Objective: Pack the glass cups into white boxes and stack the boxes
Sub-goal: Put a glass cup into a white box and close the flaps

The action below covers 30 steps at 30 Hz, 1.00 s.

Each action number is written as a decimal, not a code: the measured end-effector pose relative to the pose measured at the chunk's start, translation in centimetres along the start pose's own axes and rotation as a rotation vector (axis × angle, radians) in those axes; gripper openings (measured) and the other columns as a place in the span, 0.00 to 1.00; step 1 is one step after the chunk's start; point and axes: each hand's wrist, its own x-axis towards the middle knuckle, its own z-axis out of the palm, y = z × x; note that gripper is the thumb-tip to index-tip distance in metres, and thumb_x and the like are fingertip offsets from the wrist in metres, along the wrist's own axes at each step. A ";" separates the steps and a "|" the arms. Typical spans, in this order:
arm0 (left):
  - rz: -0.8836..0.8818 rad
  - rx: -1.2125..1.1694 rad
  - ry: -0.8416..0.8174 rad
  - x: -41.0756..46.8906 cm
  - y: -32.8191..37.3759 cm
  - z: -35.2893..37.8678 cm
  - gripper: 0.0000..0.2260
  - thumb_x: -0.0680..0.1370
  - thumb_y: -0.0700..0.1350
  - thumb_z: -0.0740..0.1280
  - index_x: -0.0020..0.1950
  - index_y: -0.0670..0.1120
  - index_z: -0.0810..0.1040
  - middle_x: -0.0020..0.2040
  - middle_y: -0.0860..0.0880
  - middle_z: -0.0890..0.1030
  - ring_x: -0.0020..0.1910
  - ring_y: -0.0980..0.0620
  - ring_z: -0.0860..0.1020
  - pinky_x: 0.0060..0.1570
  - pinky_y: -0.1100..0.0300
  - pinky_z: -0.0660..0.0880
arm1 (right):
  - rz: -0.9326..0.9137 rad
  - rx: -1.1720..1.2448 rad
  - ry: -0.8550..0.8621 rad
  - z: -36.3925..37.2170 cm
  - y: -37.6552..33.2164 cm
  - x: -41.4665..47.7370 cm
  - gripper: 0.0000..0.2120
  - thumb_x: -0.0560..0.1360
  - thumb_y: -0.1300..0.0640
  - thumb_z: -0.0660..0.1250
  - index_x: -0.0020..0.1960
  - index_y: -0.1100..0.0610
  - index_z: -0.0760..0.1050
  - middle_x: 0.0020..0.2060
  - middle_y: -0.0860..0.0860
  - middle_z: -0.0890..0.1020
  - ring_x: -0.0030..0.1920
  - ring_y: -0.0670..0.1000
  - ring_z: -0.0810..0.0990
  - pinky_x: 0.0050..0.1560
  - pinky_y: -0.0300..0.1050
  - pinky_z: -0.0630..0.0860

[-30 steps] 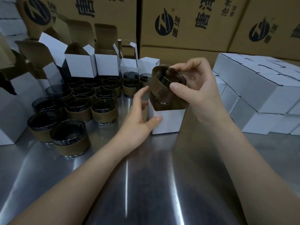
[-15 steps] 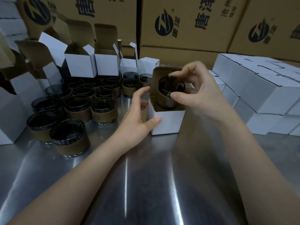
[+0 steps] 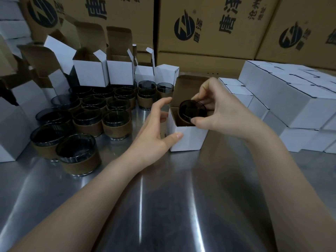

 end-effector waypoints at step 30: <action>0.024 0.022 -0.013 -0.1 0.1 -0.1 0.34 0.73 0.47 0.74 0.66 0.70 0.56 0.59 0.60 0.69 0.63 0.65 0.69 0.58 0.69 0.65 | 0.344 -0.805 -0.493 0.6 -5.5 5.7 0.20 0.68 0.57 0.77 0.36 0.54 0.63 0.36 0.52 0.74 0.40 0.56 0.77 0.42 0.46 0.75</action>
